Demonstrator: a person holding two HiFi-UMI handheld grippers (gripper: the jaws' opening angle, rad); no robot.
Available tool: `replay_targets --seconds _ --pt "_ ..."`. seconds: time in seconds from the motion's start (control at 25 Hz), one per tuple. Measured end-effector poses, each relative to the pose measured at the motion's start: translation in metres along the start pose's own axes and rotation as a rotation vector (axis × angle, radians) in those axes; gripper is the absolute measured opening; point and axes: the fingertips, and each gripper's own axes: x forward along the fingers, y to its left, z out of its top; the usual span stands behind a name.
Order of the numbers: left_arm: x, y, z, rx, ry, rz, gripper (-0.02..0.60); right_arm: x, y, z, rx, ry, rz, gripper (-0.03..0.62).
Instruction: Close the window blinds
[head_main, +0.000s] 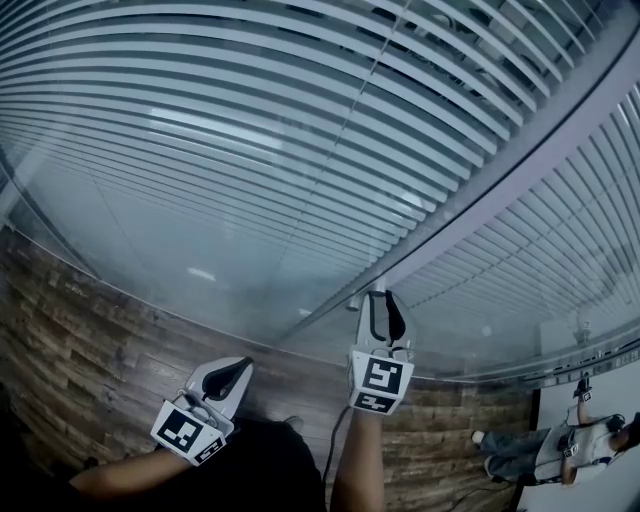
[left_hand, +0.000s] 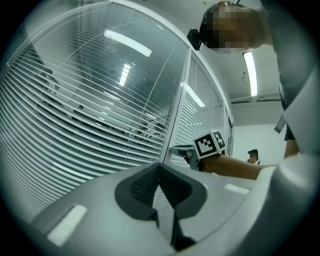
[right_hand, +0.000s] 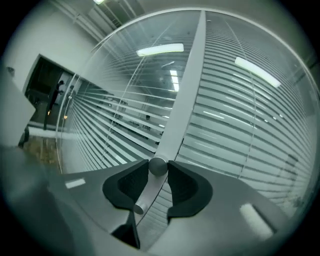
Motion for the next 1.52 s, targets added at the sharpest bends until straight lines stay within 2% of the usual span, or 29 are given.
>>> replay_targets --seconds 0.32,0.4,0.48,0.52,0.68,0.72,0.8,1.12,1.52 --pt "-0.003 -0.001 -0.008 0.003 -0.002 -0.032 -0.002 0.001 0.015 -0.011 -0.455 0.082 -0.025 0.124" --pt "0.0 -0.005 -0.011 0.007 -0.004 -0.049 -0.002 0.003 0.017 -0.014 -0.503 0.088 -0.019 0.124" --pt "0.002 -0.007 -0.014 0.002 -0.006 -0.062 -0.002 0.002 0.017 -0.017 -0.429 0.073 -0.004 0.124" --pt "0.004 -0.008 -0.015 -0.002 -0.006 -0.065 -0.002 0.001 0.015 -0.018 -0.343 0.057 0.007 0.121" --pt "0.008 -0.01 -0.01 -0.02 -0.006 -0.067 -0.002 -0.006 0.004 -0.015 0.116 -0.019 0.068 0.16" --pt "0.008 -0.01 -0.009 -0.023 -0.006 -0.068 -0.002 -0.007 0.002 -0.014 0.199 -0.033 0.078 0.166" --pt "0.008 -0.011 -0.009 -0.024 -0.006 -0.071 -0.002 -0.007 0.001 -0.014 0.299 -0.053 0.083 0.169" --pt "0.004 -0.011 -0.004 -0.028 -0.012 -0.066 -0.002 -0.011 -0.007 -0.005 0.453 -0.093 -0.019 0.167" --pt "0.001 -0.003 0.001 -0.026 -0.016 -0.054 -0.002 -0.006 -0.005 0.003 0.453 -0.104 -0.048 0.127"
